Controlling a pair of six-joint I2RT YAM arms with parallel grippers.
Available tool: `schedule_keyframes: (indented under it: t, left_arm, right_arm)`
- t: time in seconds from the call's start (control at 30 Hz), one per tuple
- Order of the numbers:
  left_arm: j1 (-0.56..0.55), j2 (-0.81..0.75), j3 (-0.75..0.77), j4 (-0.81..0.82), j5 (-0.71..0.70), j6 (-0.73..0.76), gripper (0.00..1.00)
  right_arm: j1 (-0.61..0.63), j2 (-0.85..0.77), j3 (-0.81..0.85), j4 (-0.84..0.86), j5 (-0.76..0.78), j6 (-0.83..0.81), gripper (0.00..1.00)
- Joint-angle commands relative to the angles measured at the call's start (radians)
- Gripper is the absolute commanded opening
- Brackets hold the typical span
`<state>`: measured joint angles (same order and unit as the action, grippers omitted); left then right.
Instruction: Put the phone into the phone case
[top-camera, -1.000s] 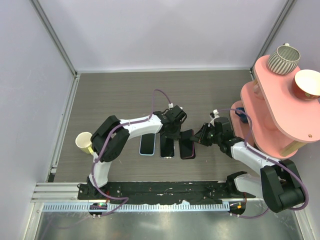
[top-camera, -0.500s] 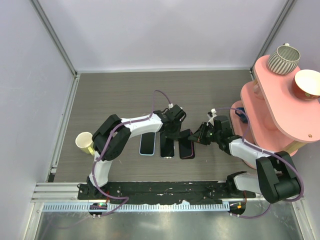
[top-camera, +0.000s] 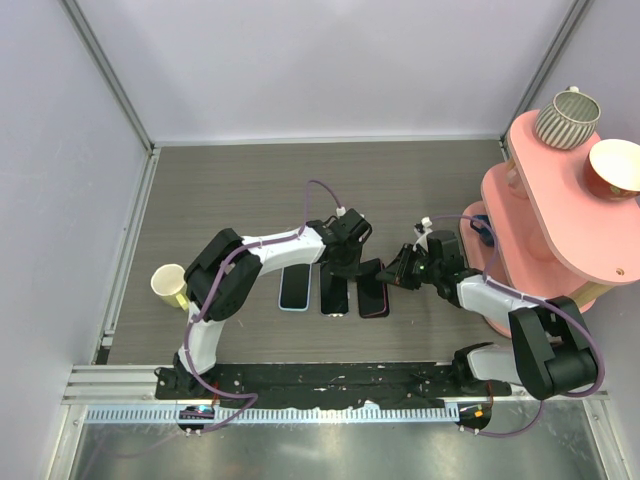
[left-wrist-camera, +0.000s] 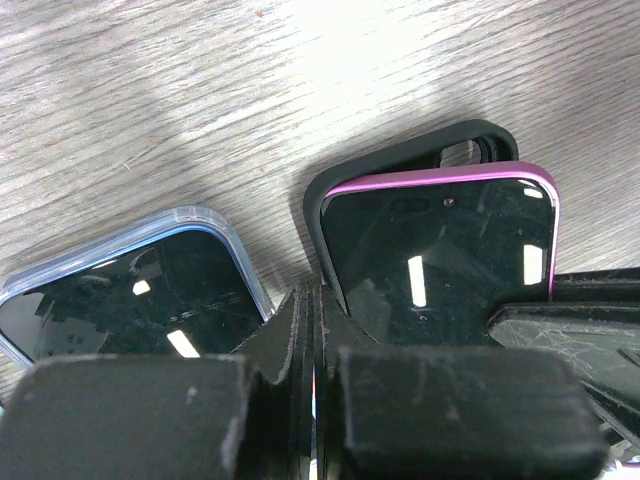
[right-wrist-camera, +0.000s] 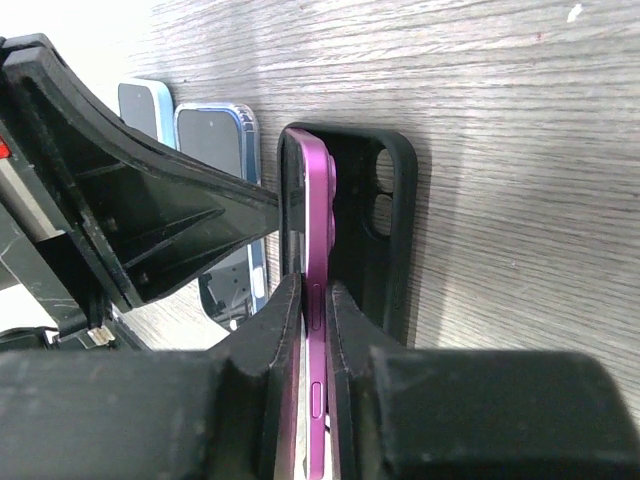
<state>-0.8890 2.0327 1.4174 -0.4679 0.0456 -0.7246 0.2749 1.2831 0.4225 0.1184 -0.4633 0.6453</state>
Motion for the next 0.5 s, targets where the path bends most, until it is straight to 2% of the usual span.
schedule_keyframes:
  t: [0.0, 0.2, 0.47]
  left_arm:
    - [-0.019, 0.020, -0.011, 0.067, 0.042, -0.015, 0.00]
    - [-0.019, 0.000, -0.009, 0.055, 0.031, -0.009, 0.00]
    - [-0.019, -0.026, 0.008, 0.037, 0.025, -0.001, 0.00]
  right_arm:
    - [0.021, 0.030, -0.018, -0.112, 0.120, -0.052, 0.17]
    - [0.021, -0.007, 0.021, -0.200, 0.129, -0.052, 0.23]
    - [0.021, -0.064, 0.090, -0.299, 0.187, -0.059, 0.38]
